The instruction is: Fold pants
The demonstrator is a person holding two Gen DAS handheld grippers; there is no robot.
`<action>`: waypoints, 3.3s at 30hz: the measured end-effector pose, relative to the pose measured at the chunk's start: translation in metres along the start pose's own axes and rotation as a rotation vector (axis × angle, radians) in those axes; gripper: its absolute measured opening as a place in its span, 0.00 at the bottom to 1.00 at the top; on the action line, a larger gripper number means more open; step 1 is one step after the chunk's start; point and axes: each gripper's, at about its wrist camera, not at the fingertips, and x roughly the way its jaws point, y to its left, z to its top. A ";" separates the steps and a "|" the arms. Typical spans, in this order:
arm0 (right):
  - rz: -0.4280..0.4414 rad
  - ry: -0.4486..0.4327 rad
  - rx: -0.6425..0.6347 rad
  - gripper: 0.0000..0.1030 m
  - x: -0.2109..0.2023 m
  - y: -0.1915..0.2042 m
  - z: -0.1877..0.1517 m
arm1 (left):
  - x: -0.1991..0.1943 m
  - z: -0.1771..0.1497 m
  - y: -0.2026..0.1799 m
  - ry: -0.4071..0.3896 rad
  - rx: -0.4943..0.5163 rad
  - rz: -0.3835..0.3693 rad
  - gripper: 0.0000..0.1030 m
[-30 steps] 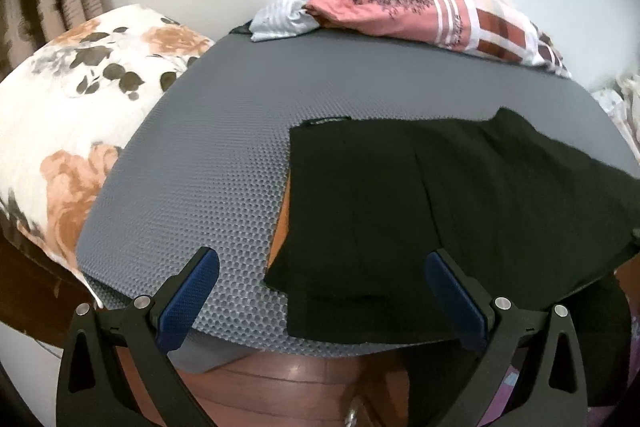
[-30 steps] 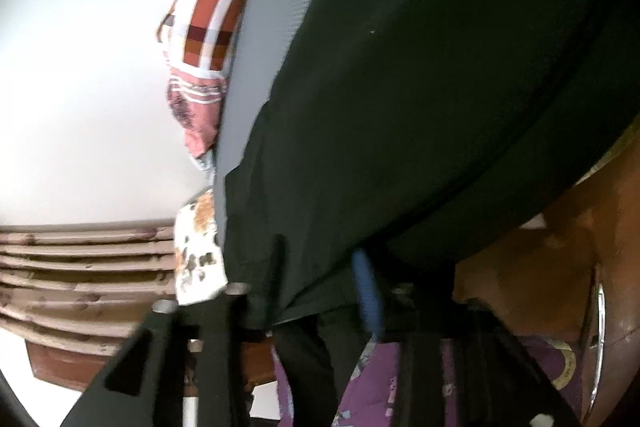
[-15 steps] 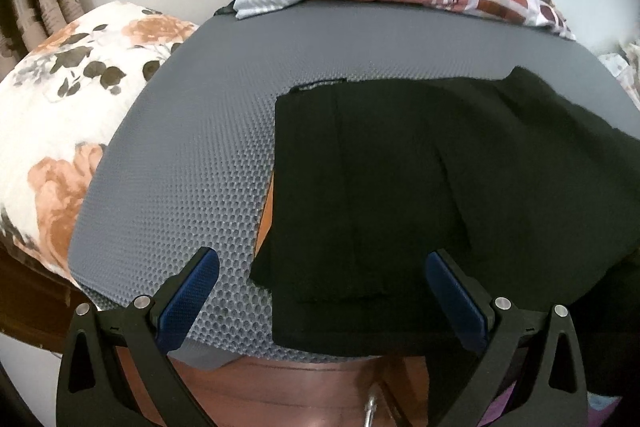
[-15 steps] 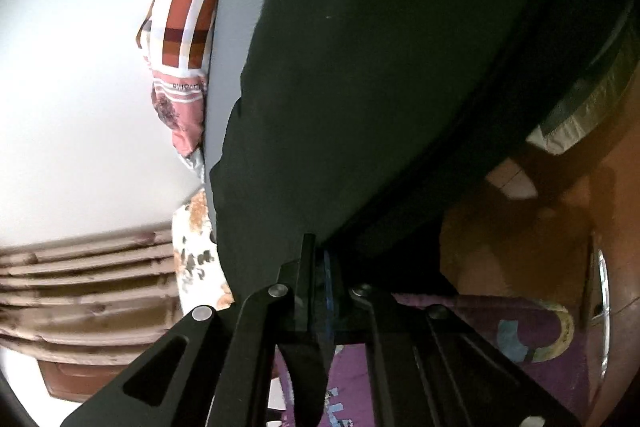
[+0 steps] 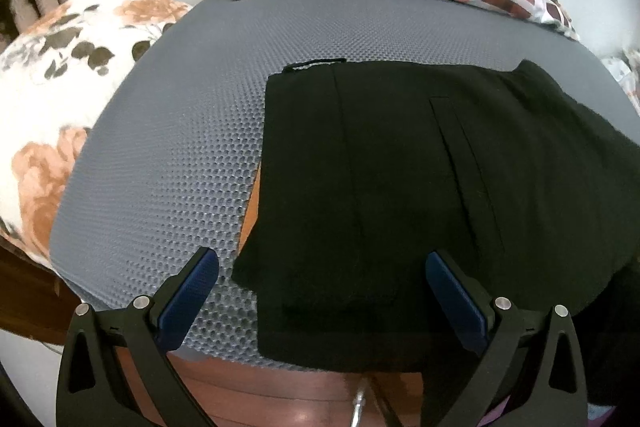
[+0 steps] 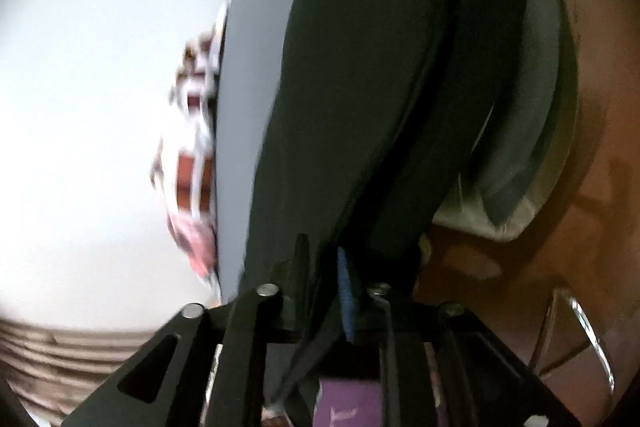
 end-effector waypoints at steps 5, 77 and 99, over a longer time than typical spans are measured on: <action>0.025 -0.079 0.020 0.22 -0.027 -0.027 0.035 | 0.002 -0.001 0.001 0.009 -0.017 -0.012 1.00; -0.078 -0.132 -0.162 0.17 0.037 0.034 0.097 | 0.013 0.039 0.003 -0.093 -0.009 0.144 1.00; -0.030 0.081 -0.713 0.41 0.079 0.194 -0.049 | -0.030 0.023 0.079 0.004 -0.226 -0.095 0.93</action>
